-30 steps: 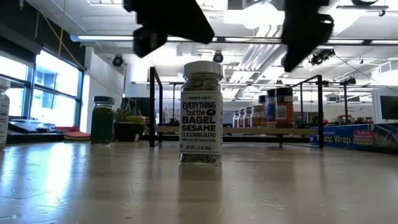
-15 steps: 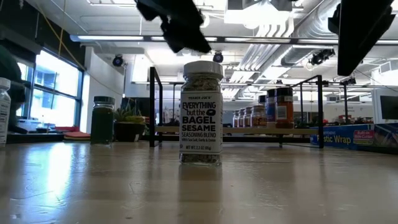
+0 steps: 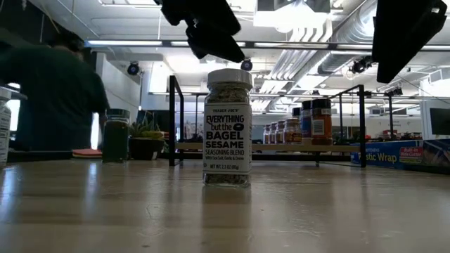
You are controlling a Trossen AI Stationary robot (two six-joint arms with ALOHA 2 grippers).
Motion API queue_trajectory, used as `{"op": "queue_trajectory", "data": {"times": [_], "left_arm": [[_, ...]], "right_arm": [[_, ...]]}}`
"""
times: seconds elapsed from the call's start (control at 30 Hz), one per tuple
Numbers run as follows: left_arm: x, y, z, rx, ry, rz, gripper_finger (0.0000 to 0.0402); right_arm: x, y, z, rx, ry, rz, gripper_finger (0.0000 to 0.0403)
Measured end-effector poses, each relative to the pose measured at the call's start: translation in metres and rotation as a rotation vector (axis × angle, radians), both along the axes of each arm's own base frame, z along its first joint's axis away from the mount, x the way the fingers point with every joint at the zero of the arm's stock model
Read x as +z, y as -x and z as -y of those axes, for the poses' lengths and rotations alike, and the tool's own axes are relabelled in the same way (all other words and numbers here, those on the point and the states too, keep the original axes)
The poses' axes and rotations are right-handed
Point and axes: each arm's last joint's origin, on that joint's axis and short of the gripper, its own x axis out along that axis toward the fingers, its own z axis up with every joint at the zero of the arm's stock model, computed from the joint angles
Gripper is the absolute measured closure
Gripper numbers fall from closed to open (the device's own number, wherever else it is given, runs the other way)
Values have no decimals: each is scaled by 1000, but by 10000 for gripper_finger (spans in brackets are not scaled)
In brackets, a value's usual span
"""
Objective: Shelf spices
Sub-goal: Put the white seasoning bottle on the shelf
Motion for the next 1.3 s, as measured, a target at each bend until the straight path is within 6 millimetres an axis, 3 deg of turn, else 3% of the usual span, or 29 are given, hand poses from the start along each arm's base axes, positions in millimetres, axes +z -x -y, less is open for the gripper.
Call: {"op": "queue_trajectory", "data": {"times": [0.17, 0.33, 0.6, 0.83, 1.0, 1.3], "left_arm": [[-1, 0, -4, 47, -76, 4, 161], [-6, 1, -6, 21, -86, -35, 120], [-17, 1, 5, -34, -151, -55, 79], [-44, -5, 16, -49, -193, -107, 78], [-47, -8, 21, -16, -155, -91, 83], [-46, -8, 22, 47, -154, -83, 162]], "right_arm": [[0, 0, 1, 0, 1, -1, 128], [0, 0, 1, 0, 3, -5, 128], [0, 0, 1, 0, 6, -7, 128], [0, 0, 1, -1, 8, -6, 128], [0, 1, 0, -5, 4, -3, 128], [0, 3, -4, -9, 10, 11, 128]]}}
